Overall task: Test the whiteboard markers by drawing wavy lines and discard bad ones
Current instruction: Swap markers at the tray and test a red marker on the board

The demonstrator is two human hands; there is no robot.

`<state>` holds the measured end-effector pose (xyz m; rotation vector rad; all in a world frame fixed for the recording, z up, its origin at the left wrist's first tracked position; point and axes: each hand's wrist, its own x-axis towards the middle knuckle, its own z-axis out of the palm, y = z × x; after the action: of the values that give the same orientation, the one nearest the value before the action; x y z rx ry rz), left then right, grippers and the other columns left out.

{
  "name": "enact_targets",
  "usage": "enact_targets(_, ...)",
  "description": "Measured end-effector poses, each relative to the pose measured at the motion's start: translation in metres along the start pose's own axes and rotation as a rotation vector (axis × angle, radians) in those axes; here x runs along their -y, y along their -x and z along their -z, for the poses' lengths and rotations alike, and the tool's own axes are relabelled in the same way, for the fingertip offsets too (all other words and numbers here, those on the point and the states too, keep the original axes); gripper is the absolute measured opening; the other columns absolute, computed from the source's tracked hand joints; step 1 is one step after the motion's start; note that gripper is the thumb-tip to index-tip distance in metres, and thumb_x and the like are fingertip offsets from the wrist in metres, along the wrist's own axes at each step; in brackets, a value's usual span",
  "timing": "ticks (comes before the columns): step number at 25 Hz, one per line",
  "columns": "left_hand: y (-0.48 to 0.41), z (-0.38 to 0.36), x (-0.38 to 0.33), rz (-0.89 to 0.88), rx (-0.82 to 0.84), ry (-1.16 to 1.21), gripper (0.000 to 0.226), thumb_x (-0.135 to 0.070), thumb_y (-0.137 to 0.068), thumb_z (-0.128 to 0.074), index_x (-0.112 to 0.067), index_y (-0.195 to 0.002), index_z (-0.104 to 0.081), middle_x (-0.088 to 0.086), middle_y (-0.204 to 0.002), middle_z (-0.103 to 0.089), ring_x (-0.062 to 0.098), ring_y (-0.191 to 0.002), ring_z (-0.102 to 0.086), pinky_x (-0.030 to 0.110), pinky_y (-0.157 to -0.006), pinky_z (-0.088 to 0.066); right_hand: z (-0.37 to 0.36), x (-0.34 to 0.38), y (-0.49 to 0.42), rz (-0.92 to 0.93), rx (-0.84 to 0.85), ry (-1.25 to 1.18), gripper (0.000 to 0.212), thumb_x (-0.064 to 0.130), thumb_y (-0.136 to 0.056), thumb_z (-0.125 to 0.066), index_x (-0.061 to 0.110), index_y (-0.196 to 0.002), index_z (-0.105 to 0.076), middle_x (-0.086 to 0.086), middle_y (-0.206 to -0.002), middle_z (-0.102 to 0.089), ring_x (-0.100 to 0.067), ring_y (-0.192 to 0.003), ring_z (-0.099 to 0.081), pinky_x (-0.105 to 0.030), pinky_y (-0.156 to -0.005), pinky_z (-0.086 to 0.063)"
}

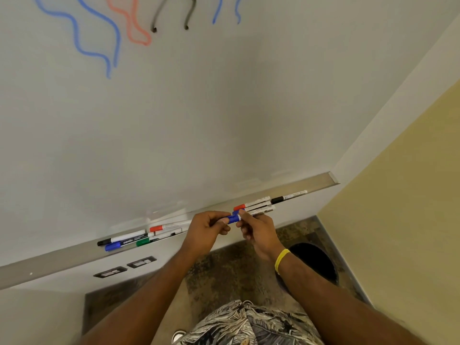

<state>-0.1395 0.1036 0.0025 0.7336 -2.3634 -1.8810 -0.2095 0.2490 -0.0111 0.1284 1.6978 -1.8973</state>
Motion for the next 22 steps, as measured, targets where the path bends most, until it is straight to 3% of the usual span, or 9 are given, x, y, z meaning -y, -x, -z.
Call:
enact_targets(4, -0.004, -0.004, -0.014, -0.054, 0.01, -0.009, 0.021, -0.005, -0.095, -0.058, -0.007, -0.111, -0.071, 0.0, -0.083, -0.072, 0.007, -0.068, -0.069, 0.015, -0.066, -0.055, 0.005, 0.004, 0.001, -0.025, 0.05, -0.135, 0.03, 0.022, -0.097, -0.059, -0.006, -0.106, -0.066, -0.007, -0.069, -0.063, -0.012, -0.055, -0.051, -0.022, -0.051, -0.042)
enact_targets(7, -0.007, -0.012, -0.019, -0.059, -0.008, -0.022, 0.021, -0.006, -0.095, -0.058, -0.009, -0.111, -0.071, -0.003, -0.08, -0.071, 0.004, -0.066, -0.068, 0.011, -0.064, -0.052, 0.01, 0.013, -0.004, -0.037, 0.071, -0.074, 0.029, 0.027, -0.098, -0.058, 0.0, -0.096, -0.068, -0.008, -0.07, -0.065, -0.013, -0.055, -0.052, -0.023, -0.052, -0.042)
enact_targets(9, -0.012, -0.019, -0.018, -0.037, -0.023, -0.041, 0.021, -0.007, -0.095, -0.058, -0.008, -0.112, -0.07, -0.004, -0.08, -0.071, 0.005, -0.068, -0.069, 0.011, -0.064, -0.052, 0.015, 0.015, -0.01, 0.022, 0.043, 0.192, 0.034, 0.036, -0.097, -0.058, 0.007, -0.085, -0.07, -0.005, -0.067, -0.067, -0.014, -0.054, -0.054, -0.024, -0.053, -0.044)
enact_targets(11, -0.018, -0.025, -0.015, 0.009, -0.052, -0.073, 0.022, -0.009, -0.096, -0.057, -0.008, -0.114, -0.07, -0.004, -0.082, -0.07, 0.011, -0.073, -0.07, 0.011, -0.065, -0.052, 0.024, 0.011, -0.017, 0.216, -0.055, 0.659, 0.036, 0.045, -0.094, -0.06, 0.014, -0.077, -0.067, 0.003, -0.064, -0.065, -0.013, -0.057, -0.056, -0.025, -0.057, -0.047)
enact_targets(14, -0.026, -0.036, -0.013, 0.039, -0.056, -0.131, 0.023, -0.013, -0.096, -0.058, -0.01, -0.116, -0.07, -0.004, -0.083, -0.068, 0.011, -0.075, -0.068, 0.006, -0.06, -0.048, 0.047, 0.002, -0.022, 0.658, -0.105, 1.138, 0.022, 0.04, -0.091, -0.066, 0.019, -0.096, -0.068, 0.002, -0.094, -0.068, -0.013, -0.088, -0.06, -0.025, -0.08, -0.049)
enact_targets(16, -0.029, -0.044, -0.013, 0.049, -0.022, -0.146, 0.024, -0.014, -0.096, -0.058, -0.01, -0.117, -0.069, 0.0, -0.088, -0.07, 0.011, -0.075, -0.069, 0.005, -0.061, -0.049, 0.06, 0.001, -0.031, 0.787, 0.023, 1.309, 0.031, 0.037, -0.091, -0.067, 0.021, -0.117, -0.066, 0.0, -0.119, -0.067, -0.019, -0.113, -0.059, -0.036, -0.101, -0.045)
enact_targets(17, -0.03, -0.048, -0.013, 0.058, -0.008, -0.14, 0.024, -0.014, -0.096, -0.058, -0.009, -0.117, -0.069, 0.003, -0.091, -0.071, 0.011, -0.076, -0.07, 0.006, -0.062, -0.05, 0.064, 0.002, -0.036, 0.803, 0.078, 1.344, 0.032, 0.035, -0.091, -0.067, 0.022, -0.121, -0.066, 0.0, -0.121, -0.067, -0.021, -0.114, -0.059, -0.039, -0.103, -0.044)
enact_targets(22, -0.036, -0.062, -0.005, 0.127, -0.017, -0.092, 0.025, -0.012, -0.096, -0.058, -0.006, -0.119, -0.067, 0.01, -0.1, -0.072, 0.017, -0.083, -0.071, 0.019, -0.076, -0.057, 0.077, 0.013, -0.059, 0.807, 0.199, 1.464, 0.026, 0.03, -0.095, -0.063, 0.017, -0.117, -0.069, -0.003, -0.111, -0.072, -0.024, -0.103, -0.062, -0.038, -0.096, -0.044)
